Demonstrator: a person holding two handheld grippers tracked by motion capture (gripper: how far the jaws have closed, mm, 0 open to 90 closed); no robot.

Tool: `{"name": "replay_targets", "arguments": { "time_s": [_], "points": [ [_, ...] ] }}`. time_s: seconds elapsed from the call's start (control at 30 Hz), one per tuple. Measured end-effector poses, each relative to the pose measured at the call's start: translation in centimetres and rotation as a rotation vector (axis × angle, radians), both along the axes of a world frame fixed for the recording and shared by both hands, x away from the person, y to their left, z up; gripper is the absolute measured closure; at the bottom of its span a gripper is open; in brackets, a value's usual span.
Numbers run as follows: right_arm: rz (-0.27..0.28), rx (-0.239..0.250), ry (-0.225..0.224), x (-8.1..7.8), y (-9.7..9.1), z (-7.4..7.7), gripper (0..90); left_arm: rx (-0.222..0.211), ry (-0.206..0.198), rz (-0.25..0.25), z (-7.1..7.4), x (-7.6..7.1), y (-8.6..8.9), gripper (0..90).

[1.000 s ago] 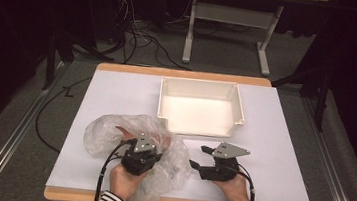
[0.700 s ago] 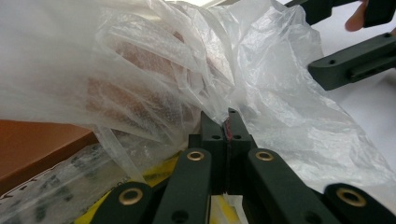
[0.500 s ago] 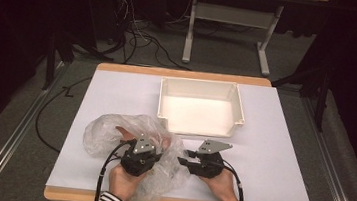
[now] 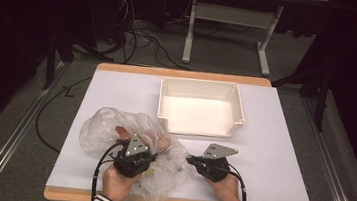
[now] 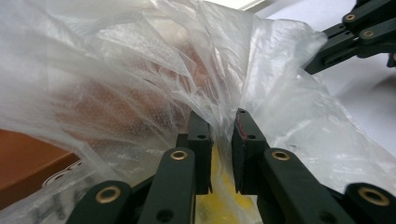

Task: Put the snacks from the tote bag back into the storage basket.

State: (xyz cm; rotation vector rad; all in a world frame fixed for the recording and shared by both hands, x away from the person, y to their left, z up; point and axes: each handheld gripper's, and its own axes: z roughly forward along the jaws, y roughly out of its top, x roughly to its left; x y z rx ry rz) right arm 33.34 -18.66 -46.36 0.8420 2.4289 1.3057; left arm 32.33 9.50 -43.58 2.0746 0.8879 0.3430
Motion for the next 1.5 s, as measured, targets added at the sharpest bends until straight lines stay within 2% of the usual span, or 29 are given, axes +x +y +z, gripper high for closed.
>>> {"name": "replay_targets", "arguments": {
  "time_s": [0.2,0.23,0.4,0.57,0.7,0.83,0.97,1.03,1.23,1.3,1.37,1.4,1.47,1.5],
  "points": [
    [-0.016,0.003,-0.007,-0.5,-0.8,-0.2,89.4,-0.002,-0.003,0.011,-0.1,-0.1,0.0,76.6],
    [-0.022,0.002,-0.018,-0.7,-1.0,-0.2,89.4,0.004,-0.009,0.018,-0.1,-0.2,0.0,72.6],
    [-0.032,-0.003,-0.027,-1.1,-1.6,-0.1,89.5,0.01,-0.035,0.037,0.3,-0.7,0.0,65.3],
    [-0.055,-0.001,-0.03,-1.3,-2.4,-0.3,89.4,0.023,-0.078,0.056,1.6,-1.3,0.5,59.2],
    [-0.068,0.0,-0.034,-1.3,-2.7,-0.3,89.4,0.007,-0.094,0.075,2.4,-1.5,1.0,55.0],
    [-0.075,-0.006,-0.043,-1.6,-3.0,-0.3,89.4,-0.007,-0.129,0.116,3.9,-1.7,1.7,50.9],
    [-0.075,-0.009,-0.05,-1.7,-3.1,-0.3,89.4,-0.009,-0.143,0.145,4.7,-1.5,2.1,46.3],
    [-0.079,-0.013,-0.051,-1.7,-3.1,-0.4,89.4,-0.008,-0.151,0.177,5.4,-1.1,2.4,44.1],
    [-0.081,-0.024,-0.061,-1.9,-3.4,-0.4,89.4,-0.006,-0.151,0.233,6.8,0.4,2.3,40.3],
    [-0.083,-0.028,-0.062,-1.9,-3.4,-0.4,89.3,-0.003,-0.147,0.238,6.9,0.7,2.3,39.6],
    [-0.088,-0.026,-0.063,-2.0,-3.7,-0.4,89.3,0.007,-0.106,0.256,6.8,1.9,2.3,37.8],
    [-0.089,-0.026,-0.062,-2.0,-3.8,-0.4,89.3,0.007,-0.106,0.256,6.8,1.9,2.3,37.7],
    [-0.096,-0.027,-0.064,-2.1,-4.1,-0.3,89.3,0.022,-0.072,0.268,6.3,2.9,2.2,38.3],
    [-0.095,-0.029,-0.069,-2.1,-4.2,-0.3,89.3,0.022,-0.072,0.268,6.3,2.9,2.2,39.4]
  ]
}}
